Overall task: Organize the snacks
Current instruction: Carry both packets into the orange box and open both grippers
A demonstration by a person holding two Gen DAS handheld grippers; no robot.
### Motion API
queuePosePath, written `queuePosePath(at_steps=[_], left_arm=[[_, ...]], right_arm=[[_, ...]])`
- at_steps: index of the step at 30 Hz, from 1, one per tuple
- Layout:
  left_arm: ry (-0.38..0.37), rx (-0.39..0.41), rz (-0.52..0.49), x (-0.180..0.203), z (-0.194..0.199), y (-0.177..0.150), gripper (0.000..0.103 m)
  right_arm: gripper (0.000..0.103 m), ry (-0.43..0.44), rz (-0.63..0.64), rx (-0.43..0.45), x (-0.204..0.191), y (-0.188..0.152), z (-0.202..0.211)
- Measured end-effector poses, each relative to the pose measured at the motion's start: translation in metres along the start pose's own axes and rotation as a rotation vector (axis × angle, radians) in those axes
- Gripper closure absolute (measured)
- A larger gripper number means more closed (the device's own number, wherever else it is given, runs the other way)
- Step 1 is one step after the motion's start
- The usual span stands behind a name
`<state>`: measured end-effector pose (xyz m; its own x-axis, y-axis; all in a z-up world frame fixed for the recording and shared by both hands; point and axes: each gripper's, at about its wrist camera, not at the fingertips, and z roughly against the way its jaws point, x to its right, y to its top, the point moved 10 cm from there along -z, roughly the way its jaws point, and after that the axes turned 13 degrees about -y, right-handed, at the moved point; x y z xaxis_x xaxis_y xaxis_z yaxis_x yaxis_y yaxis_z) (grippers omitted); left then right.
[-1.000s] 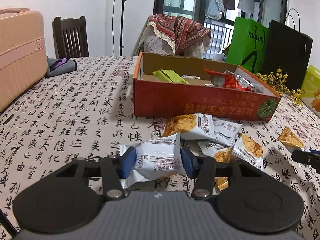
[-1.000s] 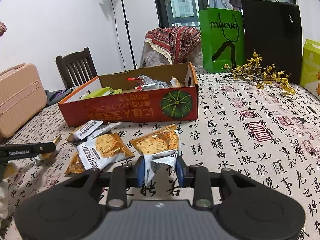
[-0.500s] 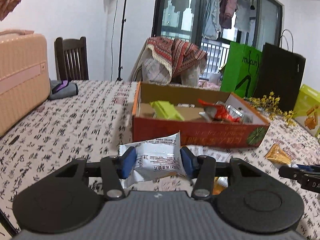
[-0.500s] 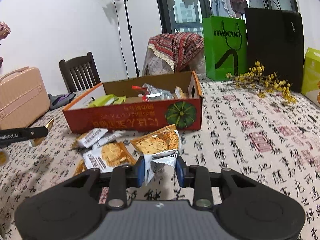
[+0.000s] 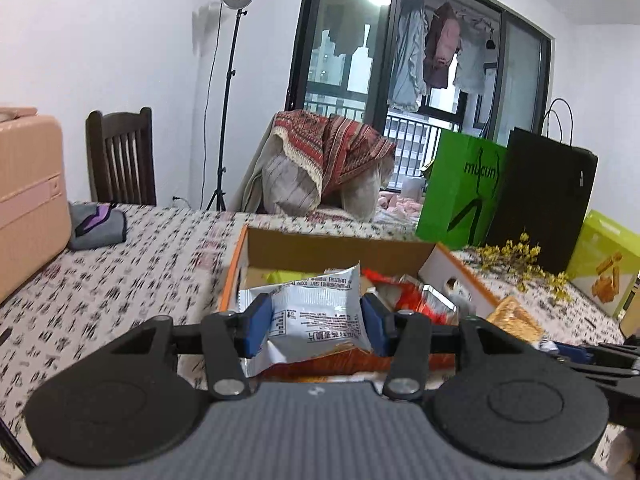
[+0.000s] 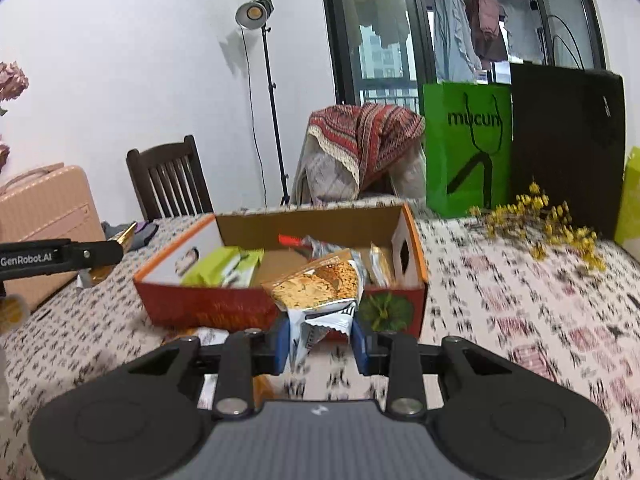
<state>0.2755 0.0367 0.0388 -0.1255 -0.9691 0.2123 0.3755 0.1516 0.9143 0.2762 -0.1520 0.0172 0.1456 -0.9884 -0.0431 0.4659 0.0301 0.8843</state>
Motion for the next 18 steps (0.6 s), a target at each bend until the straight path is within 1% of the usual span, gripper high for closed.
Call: queuePosePath(at_steps=[5, 10, 14, 18], left_arm=[[-0.011, 0.01, 0.014, 0.005, -0.024, 0.021, 0.053], [-0.005, 0.011, 0.038, 0.004, -0.057, 0.037, 0.053], [0.016, -0.005, 0.057, -0.006, -0.088, 0.039, 0.053], [0.05, -0.031, 0.089, -0.026, -0.117, 0.03, 0.053]], right_arm=[[0.072, 0.006, -0.011, 0.001, -0.004, 0.023, -0.026], [0.072, 0.006, -0.028, -0.001, -0.009, 0.047, -0.055], [0.072, -0.001, -0.033, -0.009, -0.015, 0.059, -0.081], [0.072, -0.028, -0.028, -0.008, -0.016, 0.058, -0.109]])
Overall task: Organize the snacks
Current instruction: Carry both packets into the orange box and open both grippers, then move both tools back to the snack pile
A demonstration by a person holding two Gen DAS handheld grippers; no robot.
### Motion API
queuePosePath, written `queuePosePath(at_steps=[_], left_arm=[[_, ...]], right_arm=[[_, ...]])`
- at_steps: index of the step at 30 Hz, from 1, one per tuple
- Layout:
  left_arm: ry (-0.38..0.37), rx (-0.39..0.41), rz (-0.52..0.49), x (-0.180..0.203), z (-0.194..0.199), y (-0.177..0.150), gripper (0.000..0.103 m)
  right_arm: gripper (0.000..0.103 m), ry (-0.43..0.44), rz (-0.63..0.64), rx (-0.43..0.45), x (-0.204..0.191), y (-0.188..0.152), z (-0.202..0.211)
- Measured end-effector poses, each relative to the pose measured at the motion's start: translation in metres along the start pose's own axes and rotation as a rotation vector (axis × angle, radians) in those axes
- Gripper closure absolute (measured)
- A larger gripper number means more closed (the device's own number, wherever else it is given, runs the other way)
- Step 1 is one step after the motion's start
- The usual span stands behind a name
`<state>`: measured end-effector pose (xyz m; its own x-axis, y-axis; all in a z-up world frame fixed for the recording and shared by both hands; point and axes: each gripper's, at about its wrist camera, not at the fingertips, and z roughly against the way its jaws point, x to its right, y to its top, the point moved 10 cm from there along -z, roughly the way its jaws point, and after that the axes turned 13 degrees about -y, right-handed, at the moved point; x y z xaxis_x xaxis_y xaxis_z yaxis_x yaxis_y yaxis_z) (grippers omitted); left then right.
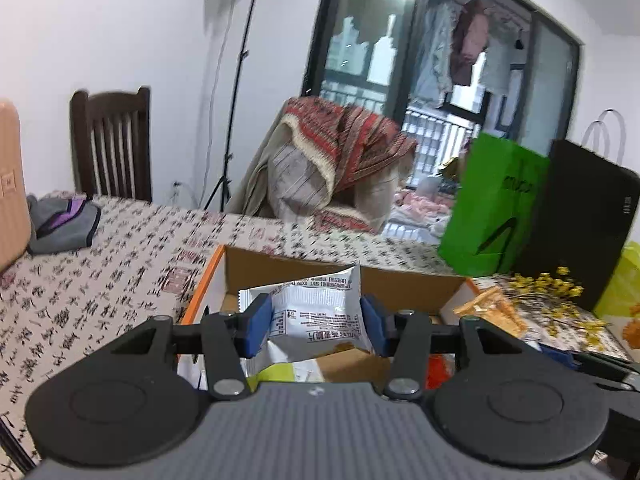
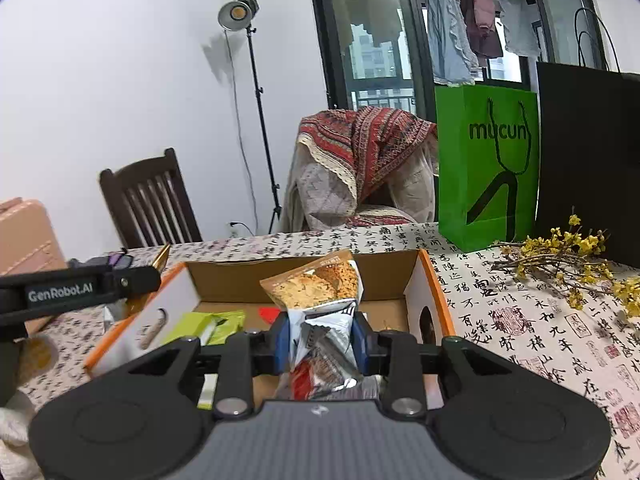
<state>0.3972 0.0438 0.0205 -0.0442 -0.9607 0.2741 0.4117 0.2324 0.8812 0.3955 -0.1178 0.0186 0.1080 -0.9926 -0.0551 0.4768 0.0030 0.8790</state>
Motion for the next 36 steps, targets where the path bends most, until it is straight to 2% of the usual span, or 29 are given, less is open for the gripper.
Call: queuePosePath(at_steps=[8, 9, 10, 11, 12, 13, 14, 16, 19, 27, 36], left_arm=[[0.037, -0.022, 0.027, -0.03, -0.025, -0.019, 0.05], [0.038, -0.018, 0.03, -0.031, -0.023, -0.02, 0.047], [0.034, -0.012, 0.035, -0.031, -0.022, -0.02, 0.036], [0.035, -0.002, 0.04, -0.031, -0.02, -0.019, 0.022], [0.041, 0.012, 0.046, -0.032, -0.017, -0.018, 0.016], [0.045, 0.02, 0.052, -0.032, -0.015, -0.017, 0.006], [0.049, 0.028, 0.057, -0.033, -0.013, -0.017, 0.0], [0.058, 0.043, 0.066, -0.034, -0.01, -0.016, 0.0], [0.07, 0.032, 0.074, -0.036, -0.011, -0.016, 0.0], [0.084, 0.037, 0.077, -0.034, -0.004, -0.011, 0.0], [0.064, 0.053, 0.064, -0.023, 0.037, 0.0, 0.0]], right_arm=[[0.071, 0.036, 0.004, -0.025, 0.0, -0.02, -0.026], [0.067, 0.041, 0.006, -0.025, -0.002, -0.022, -0.025], [0.06, 0.041, 0.009, -0.021, -0.002, -0.022, -0.024], [0.057, 0.039, 0.012, -0.016, -0.002, -0.023, -0.024], [0.048, 0.037, 0.011, -0.013, -0.001, -0.023, -0.024], [0.036, 0.038, 0.005, -0.013, 0.0, -0.023, -0.025], [0.03, 0.039, -0.005, -0.01, 0.002, -0.022, -0.024], [0.008, 0.04, -0.025, 0.002, 0.006, -0.02, -0.022], [0.0, 0.026, -0.035, 0.016, 0.011, -0.017, -0.02], [0.0, 0.023, -0.042, 0.006, 0.013, -0.013, -0.015], [0.0, 0.0, -0.017, 0.019, 0.011, -0.003, 0.026]])
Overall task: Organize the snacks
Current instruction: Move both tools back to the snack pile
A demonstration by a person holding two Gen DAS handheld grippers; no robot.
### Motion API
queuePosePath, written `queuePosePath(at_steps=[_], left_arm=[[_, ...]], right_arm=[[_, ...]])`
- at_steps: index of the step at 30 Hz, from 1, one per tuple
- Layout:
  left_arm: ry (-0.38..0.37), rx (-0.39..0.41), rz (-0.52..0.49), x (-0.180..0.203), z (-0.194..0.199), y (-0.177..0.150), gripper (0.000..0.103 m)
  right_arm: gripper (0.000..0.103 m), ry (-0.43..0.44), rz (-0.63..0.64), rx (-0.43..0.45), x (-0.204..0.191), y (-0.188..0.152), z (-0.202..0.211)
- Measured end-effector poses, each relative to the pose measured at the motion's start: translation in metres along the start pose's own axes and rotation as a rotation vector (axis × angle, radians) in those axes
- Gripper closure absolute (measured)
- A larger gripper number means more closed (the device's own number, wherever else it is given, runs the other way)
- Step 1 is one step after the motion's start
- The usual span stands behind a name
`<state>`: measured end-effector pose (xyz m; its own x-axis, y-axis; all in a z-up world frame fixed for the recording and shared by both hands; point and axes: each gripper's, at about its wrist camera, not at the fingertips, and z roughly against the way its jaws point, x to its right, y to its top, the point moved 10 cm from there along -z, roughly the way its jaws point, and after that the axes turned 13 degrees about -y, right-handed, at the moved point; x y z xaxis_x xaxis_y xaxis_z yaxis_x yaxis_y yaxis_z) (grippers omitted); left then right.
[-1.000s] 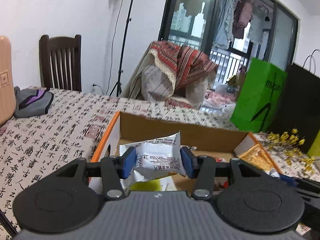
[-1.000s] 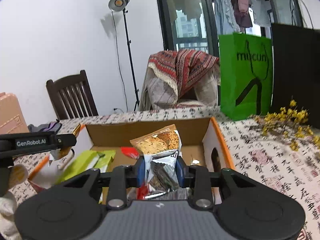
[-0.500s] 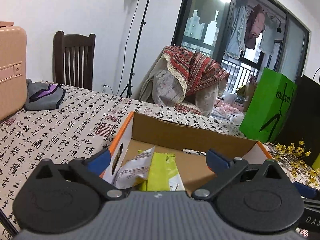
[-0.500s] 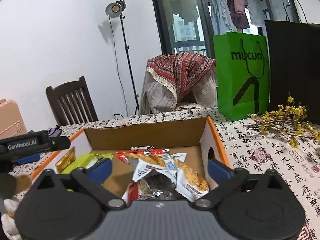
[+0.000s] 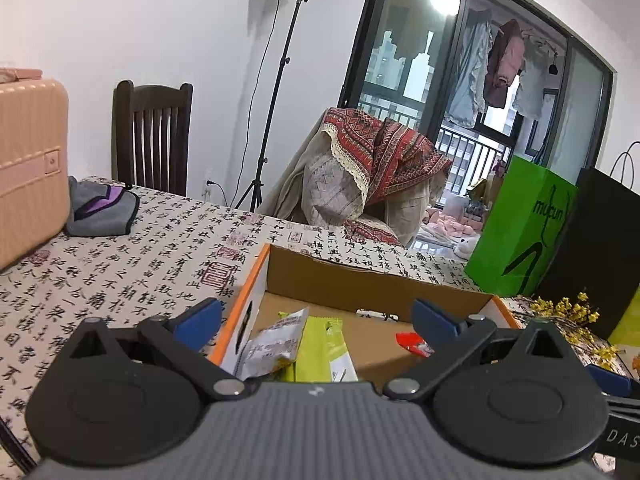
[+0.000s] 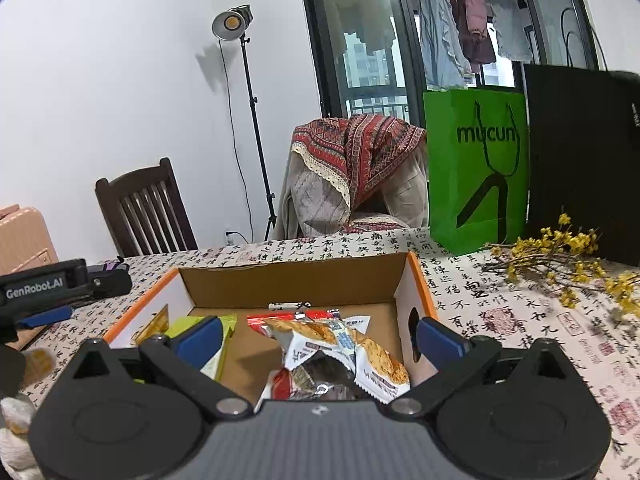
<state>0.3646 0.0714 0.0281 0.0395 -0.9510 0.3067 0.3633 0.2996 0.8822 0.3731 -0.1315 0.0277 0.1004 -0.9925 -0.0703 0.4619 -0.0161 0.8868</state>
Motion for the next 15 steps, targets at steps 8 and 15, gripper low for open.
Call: queuePosePath(at_steps=[8, 15], left_arm=[[0.006, -0.022, -0.026, -0.008, 0.041, -0.015, 0.0], [0.007, -0.057, -0.045, -0.021, 0.074, -0.041, 0.0]], right_arm=[[0.0, 0.001, 0.026, -0.01, 0.0, -0.016, 0.036], [0.0, 0.008, 0.045, -0.03, -0.003, -0.04, 0.061]])
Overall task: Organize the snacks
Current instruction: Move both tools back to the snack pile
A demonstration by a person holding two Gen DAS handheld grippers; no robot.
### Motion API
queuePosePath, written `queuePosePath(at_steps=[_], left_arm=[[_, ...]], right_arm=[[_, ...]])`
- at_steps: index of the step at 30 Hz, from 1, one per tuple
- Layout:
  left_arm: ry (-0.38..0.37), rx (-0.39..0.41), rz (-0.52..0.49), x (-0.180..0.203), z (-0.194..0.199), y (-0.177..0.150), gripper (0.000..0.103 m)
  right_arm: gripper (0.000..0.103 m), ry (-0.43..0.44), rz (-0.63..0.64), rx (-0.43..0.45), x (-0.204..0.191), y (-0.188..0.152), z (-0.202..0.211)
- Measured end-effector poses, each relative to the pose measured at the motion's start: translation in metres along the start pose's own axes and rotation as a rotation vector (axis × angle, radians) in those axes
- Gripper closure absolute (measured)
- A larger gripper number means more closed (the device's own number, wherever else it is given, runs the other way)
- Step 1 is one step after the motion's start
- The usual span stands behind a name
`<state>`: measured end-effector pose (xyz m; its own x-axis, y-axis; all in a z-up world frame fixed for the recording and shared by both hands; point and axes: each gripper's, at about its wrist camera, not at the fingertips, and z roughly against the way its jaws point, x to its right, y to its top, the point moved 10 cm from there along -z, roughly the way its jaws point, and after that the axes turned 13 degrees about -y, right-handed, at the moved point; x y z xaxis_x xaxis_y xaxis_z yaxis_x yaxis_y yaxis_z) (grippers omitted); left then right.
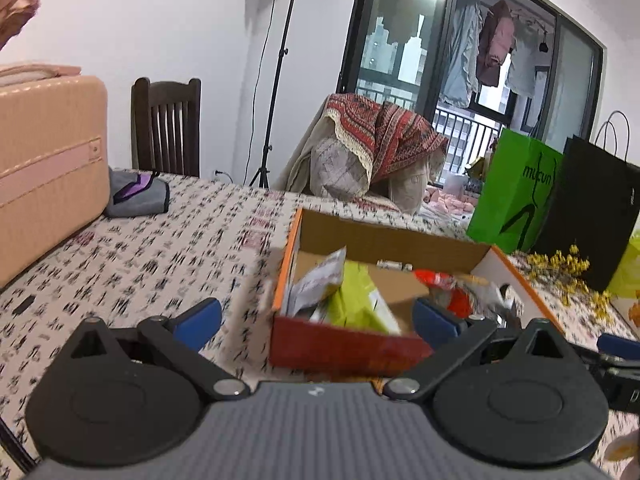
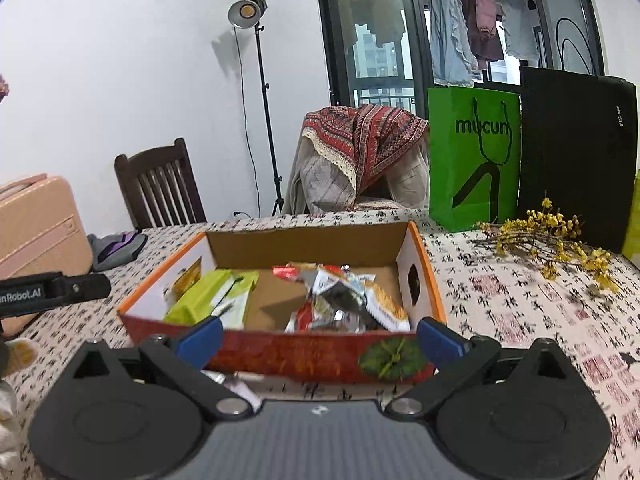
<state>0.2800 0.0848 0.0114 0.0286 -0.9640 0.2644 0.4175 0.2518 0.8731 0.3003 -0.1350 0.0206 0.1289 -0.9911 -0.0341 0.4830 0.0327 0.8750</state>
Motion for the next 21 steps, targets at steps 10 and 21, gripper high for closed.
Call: queuePosePath(at_steps=[10, 21], left_arm=[[0.014, -0.06, 0.013, -0.027, 0.025, -0.046, 0.0], [0.005, -0.076, 0.05, -0.051, 0.031, -0.081, 0.0]], right_arm=[[0.0, 0.003, 0.037, -0.062, -0.004, -0.043, 0.018], [0.0, 0.012, 0.035, -0.123, -0.007, -0.076, 0.022]])
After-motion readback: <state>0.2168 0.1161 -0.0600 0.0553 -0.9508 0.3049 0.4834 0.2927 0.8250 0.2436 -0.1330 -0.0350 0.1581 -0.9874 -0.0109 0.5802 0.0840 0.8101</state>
